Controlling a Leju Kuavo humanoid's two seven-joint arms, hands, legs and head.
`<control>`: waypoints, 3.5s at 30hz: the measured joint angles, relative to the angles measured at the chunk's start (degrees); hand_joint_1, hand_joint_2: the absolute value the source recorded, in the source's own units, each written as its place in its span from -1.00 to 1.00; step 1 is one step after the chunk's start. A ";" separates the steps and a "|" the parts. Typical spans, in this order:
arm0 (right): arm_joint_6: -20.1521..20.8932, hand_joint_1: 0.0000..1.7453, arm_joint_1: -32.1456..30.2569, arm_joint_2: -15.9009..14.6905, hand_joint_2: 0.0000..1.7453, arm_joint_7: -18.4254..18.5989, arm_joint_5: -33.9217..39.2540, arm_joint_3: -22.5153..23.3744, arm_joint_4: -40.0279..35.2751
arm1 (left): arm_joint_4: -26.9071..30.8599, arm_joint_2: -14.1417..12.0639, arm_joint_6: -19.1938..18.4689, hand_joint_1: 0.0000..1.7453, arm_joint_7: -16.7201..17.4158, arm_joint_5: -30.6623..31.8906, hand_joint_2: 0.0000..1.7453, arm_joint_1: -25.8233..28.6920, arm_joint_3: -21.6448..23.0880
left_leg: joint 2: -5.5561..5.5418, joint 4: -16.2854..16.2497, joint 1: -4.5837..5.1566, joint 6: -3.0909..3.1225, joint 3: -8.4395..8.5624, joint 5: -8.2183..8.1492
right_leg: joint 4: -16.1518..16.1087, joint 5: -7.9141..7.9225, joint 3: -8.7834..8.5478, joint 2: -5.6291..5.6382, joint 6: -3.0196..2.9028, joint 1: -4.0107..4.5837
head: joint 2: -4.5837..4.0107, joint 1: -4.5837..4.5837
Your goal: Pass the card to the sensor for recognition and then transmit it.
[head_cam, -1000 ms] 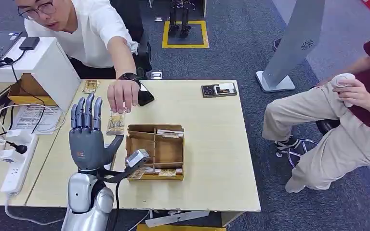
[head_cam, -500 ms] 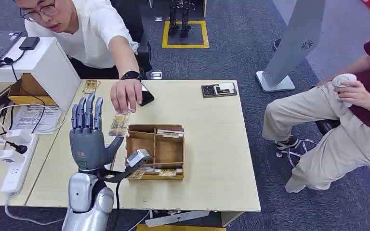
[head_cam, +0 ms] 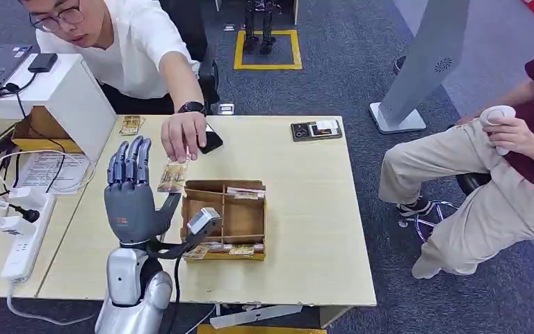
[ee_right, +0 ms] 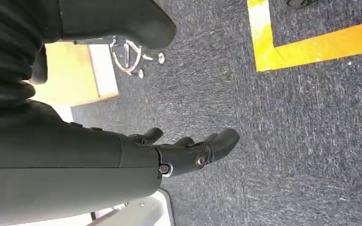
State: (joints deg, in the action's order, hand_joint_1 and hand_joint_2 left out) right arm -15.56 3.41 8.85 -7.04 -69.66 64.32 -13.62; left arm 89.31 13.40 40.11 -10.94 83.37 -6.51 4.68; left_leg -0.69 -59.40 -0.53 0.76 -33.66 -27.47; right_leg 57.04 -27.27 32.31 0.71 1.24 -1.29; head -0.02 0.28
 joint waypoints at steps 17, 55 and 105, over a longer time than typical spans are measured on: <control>-0.04 -1.00 0.00 0.00 1.00 -0.22 0.04 0.00 0.00 | 0.22 1.12 0.00 1.00 -14.03 -4.12 1.00 0.01 -2.23 | 0.00 0.00 0.00 0.00 0.00 0.00 | 0.00 0.00 0.01 0.00 0.00 0.00 | 0.00 0.00; -0.02 -1.00 0.00 0.00 1.00 0.00 -0.44 0.00 0.00 | -3.39 0.72 0.00 1.00 -2.93 -1.41 1.00 -4.16 -9.07 | -0.01 0.00 0.00 0.00 -0.01 0.00 | 0.01 0.00 -0.02 -0.01 0.00 0.00 | 0.00 0.00; 0.06 -1.00 -0.22 -0.02 1.00 0.26 -0.50 0.00 0.00 | -12.02 -7.89 0.00 1.00 8.44 1.48 1.00 -2.94 -20.11 | -0.03 0.01 -0.01 0.00 -0.03 0.00 | 0.01 -0.01 -0.01 -0.02 -0.01 0.01 | 0.00 0.00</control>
State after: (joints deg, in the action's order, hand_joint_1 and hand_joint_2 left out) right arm -15.50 3.19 8.83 -6.78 -70.16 64.32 -13.62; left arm 77.29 5.51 40.11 -2.49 84.85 -9.45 -15.43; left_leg -0.71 -59.39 -0.55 0.76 -33.68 -27.47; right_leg 57.05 -27.28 32.29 0.70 1.23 -1.28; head -0.02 0.28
